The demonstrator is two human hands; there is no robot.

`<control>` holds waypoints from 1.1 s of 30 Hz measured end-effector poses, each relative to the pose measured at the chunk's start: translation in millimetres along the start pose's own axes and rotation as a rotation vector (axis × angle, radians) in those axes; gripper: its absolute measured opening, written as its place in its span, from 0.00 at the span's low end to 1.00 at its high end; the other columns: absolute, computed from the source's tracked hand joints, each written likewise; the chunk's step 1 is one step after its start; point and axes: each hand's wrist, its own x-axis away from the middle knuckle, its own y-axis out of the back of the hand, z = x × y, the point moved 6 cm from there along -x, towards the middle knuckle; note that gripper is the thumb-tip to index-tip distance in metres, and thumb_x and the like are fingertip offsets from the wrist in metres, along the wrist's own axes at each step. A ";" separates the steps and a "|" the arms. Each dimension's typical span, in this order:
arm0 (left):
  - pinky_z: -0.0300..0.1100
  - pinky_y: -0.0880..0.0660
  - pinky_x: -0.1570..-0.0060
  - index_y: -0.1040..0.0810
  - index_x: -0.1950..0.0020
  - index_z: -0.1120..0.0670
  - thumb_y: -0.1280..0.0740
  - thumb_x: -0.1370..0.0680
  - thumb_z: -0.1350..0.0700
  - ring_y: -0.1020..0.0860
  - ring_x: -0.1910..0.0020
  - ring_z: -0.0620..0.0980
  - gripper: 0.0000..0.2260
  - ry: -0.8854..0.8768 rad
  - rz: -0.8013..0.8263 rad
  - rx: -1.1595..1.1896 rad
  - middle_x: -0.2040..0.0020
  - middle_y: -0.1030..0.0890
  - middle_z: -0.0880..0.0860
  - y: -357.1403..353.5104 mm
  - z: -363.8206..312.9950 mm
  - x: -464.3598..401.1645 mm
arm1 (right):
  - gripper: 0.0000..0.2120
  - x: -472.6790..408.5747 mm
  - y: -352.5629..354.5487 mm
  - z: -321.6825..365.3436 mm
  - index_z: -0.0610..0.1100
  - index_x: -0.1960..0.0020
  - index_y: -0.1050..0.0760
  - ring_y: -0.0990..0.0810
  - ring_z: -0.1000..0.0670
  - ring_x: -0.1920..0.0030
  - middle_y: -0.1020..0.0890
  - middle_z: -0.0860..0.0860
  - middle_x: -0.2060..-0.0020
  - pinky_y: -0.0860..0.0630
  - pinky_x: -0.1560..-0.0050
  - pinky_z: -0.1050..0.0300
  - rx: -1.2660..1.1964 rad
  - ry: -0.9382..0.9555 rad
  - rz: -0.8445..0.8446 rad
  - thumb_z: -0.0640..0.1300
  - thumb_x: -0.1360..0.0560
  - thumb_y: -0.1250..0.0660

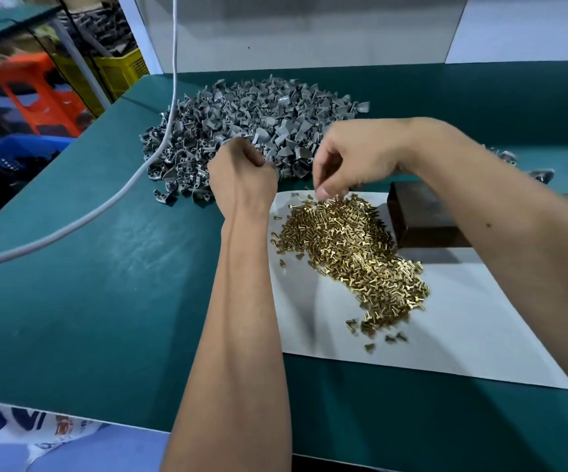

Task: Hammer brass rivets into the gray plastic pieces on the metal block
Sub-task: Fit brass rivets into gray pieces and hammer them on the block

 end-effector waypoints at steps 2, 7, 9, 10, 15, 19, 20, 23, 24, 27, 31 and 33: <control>0.32 0.31 0.70 0.22 0.59 0.53 0.26 0.27 0.62 0.25 0.66 0.41 0.07 -0.009 -0.039 0.001 0.64 0.22 0.46 3.7 -1.7 1.5 | 0.01 -6.9 6.1 -1.2 0.47 0.55 0.14 0.18 0.56 0.68 0.14 0.52 0.66 0.23 0.62 0.61 -0.026 -0.032 -0.166 0.43 0.25 0.24; 0.34 0.26 0.64 0.22 0.53 0.54 0.27 0.27 0.61 0.21 0.60 0.45 0.06 -0.025 -0.128 0.059 0.60 0.20 0.47 13.2 -5.8 5.2 | 0.02 -26.0 -1.1 -2.7 0.45 0.52 0.14 0.19 0.53 0.60 0.16 0.52 0.59 0.23 0.54 0.59 0.120 -0.181 -0.339 0.40 0.24 0.25; 0.37 0.23 0.61 0.21 0.53 0.54 0.27 0.27 0.60 0.20 0.59 0.47 0.06 -0.030 -0.130 0.052 0.59 0.19 0.48 13.6 -6.3 4.9 | 0.03 -31.8 -8.5 -1.5 0.41 0.51 0.15 0.16 0.46 0.56 0.15 0.46 0.55 0.18 0.49 0.51 0.186 -0.222 -0.354 0.37 0.24 0.26; 0.39 0.22 0.58 0.21 0.53 0.54 0.27 0.26 0.59 0.19 0.58 0.47 0.05 -0.030 -0.128 0.055 0.58 0.18 0.48 13.3 -6.1 4.6 | 0.04 -33.4 -10.6 0.0 0.40 0.51 0.16 0.16 0.45 0.56 0.15 0.45 0.56 0.17 0.49 0.48 0.219 -0.234 -0.377 0.35 0.24 0.28; 0.34 0.30 0.62 0.21 0.50 0.54 0.27 0.25 0.59 0.20 0.57 0.46 0.06 -0.031 -0.160 0.080 0.57 0.18 0.48 14.6 -6.7 5.2 | 0.05 -39.7 -13.1 3.4 0.40 0.52 0.18 0.18 0.44 0.58 0.17 0.44 0.58 0.19 0.55 0.51 0.279 -0.215 -0.370 0.32 0.25 0.30; 0.38 0.29 0.58 0.21 0.52 0.54 0.28 0.26 0.60 0.20 0.58 0.47 0.05 -0.039 -0.192 0.128 0.57 0.18 0.48 15.5 -8.8 7.4 | 0.03 -40.6 -15.5 3.6 0.41 0.52 0.18 0.17 0.44 0.58 0.17 0.45 0.59 0.17 0.53 0.49 0.253 -0.203 -0.327 0.35 0.25 0.27; 0.39 0.27 0.58 0.20 0.54 0.53 0.28 0.26 0.60 0.20 0.58 0.47 0.04 -0.045 -0.193 0.134 0.58 0.18 0.47 15.3 -10.1 7.9 | 0.03 -41.4 -16.9 4.7 0.42 0.53 0.18 0.17 0.45 0.58 0.17 0.45 0.59 0.17 0.53 0.48 0.250 -0.198 -0.312 0.36 0.25 0.27; 0.43 0.21 0.56 0.20 0.57 0.52 0.28 0.26 0.61 0.19 0.59 0.46 0.04 -0.039 -0.183 0.179 0.60 0.18 0.46 13.7 -12.1 7.0 | 0.07 -43.4 -21.5 7.1 0.44 0.59 0.23 0.20 0.47 0.63 0.20 0.47 0.62 0.21 0.61 0.53 0.266 -0.180 -0.283 0.38 0.24 0.28; 0.45 0.19 0.55 0.20 0.57 0.53 0.28 0.26 0.62 0.18 0.59 0.47 0.05 -0.011 -0.163 0.229 0.60 0.18 0.47 11.5 -10.7 5.4 | 0.09 -42.9 -23.1 6.8 0.45 0.61 0.25 0.22 0.48 0.64 0.21 0.48 0.64 0.24 0.63 0.54 0.267 -0.175 -0.277 0.38 0.24 0.29; 0.49 0.16 0.57 0.20 0.57 0.54 0.27 0.26 0.64 0.15 0.61 0.49 0.07 0.100 -0.112 0.398 0.61 0.17 0.50 5.9 -4.9 3.4 | 0.08 -37.6 -26.2 5.1 0.44 0.60 0.24 0.21 0.47 0.63 0.20 0.47 0.63 0.25 0.63 0.54 0.246 -0.162 -0.284 0.37 0.23 0.32; 0.51 0.16 0.58 0.21 0.58 0.54 0.26 0.28 0.62 0.16 0.63 0.49 0.06 0.128 -0.109 0.447 0.64 0.17 0.50 5.4 -5.4 6.0 | 0.03 -27.4 -20.6 2.9 0.40 0.54 0.20 0.18 0.43 0.58 0.19 0.46 0.60 0.21 0.57 0.53 0.175 -0.152 -0.337 0.37 0.23 0.33; 0.51 0.16 0.57 0.21 0.58 0.53 0.25 0.28 0.59 0.16 0.63 0.51 0.06 0.129 -0.092 0.463 0.65 0.17 0.51 3.6 -6.1 5.8 | 0.06 -21.5 -15.8 1.2 0.41 0.57 0.21 0.15 0.44 0.62 0.18 0.45 0.61 0.22 0.65 0.55 0.085 -0.155 -0.340 0.36 0.22 0.33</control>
